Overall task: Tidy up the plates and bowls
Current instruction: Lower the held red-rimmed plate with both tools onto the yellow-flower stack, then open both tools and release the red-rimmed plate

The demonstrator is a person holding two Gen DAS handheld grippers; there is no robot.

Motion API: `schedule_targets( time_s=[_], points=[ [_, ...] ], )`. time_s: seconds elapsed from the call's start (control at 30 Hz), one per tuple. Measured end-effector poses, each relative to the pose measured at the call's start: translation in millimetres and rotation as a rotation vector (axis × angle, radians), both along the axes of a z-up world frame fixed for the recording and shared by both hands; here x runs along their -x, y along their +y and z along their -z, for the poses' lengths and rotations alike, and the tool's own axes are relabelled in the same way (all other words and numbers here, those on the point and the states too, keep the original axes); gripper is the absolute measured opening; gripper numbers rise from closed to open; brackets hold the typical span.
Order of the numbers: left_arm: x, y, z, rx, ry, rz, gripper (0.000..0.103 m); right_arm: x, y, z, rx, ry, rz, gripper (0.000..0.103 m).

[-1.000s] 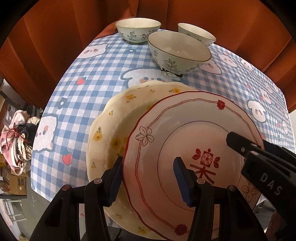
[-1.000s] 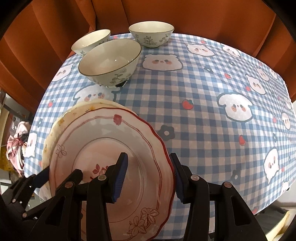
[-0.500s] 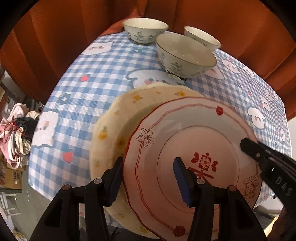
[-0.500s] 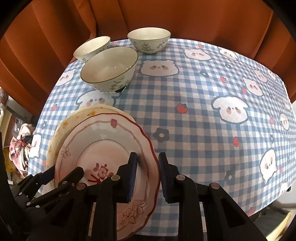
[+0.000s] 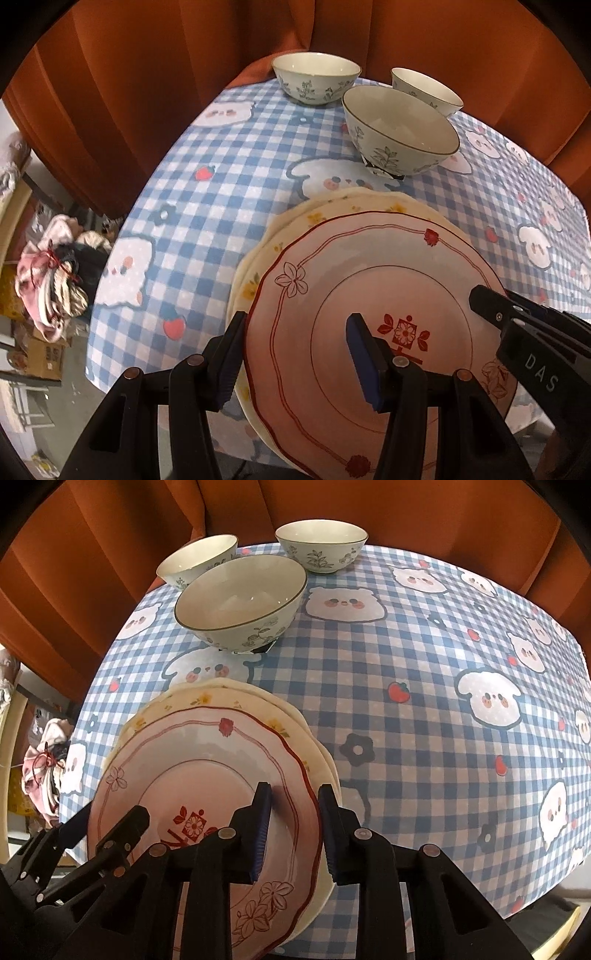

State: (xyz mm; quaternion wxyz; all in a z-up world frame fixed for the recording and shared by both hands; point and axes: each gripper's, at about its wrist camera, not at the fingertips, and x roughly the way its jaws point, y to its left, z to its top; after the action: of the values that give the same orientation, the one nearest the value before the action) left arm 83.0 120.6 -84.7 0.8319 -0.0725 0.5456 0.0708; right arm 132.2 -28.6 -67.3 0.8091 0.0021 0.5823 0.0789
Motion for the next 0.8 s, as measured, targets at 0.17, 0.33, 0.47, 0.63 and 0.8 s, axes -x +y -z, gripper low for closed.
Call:
schedule_targets(
  time_s=[0.17,0.33,0.47,0.63,0.8],
  points=[
    [-1,-2,2,-0.037,-0.021,-0.005,0.054,1,5,1,0.017,-0.022,-0.008,0.030],
    [-1,-4,3,-0.067,-0.041,0.004,0.054,6,10,2,0.054,-0.064,-0.010,0.031],
    [1,-1,2,-0.056,-0.059,-0.003,0.055,8,12,3,0.070,-0.074,-0.015,0.032],
    [3,-4,3,-0.071,-0.068,0.009,0.055,10,13,3,0.079,-0.074,-0.020,0.034],
    [4,-5,1,-0.056,-0.065,0.019,0.064,12,12,3,0.091,-0.065,-0.014,0.034]
  ],
)
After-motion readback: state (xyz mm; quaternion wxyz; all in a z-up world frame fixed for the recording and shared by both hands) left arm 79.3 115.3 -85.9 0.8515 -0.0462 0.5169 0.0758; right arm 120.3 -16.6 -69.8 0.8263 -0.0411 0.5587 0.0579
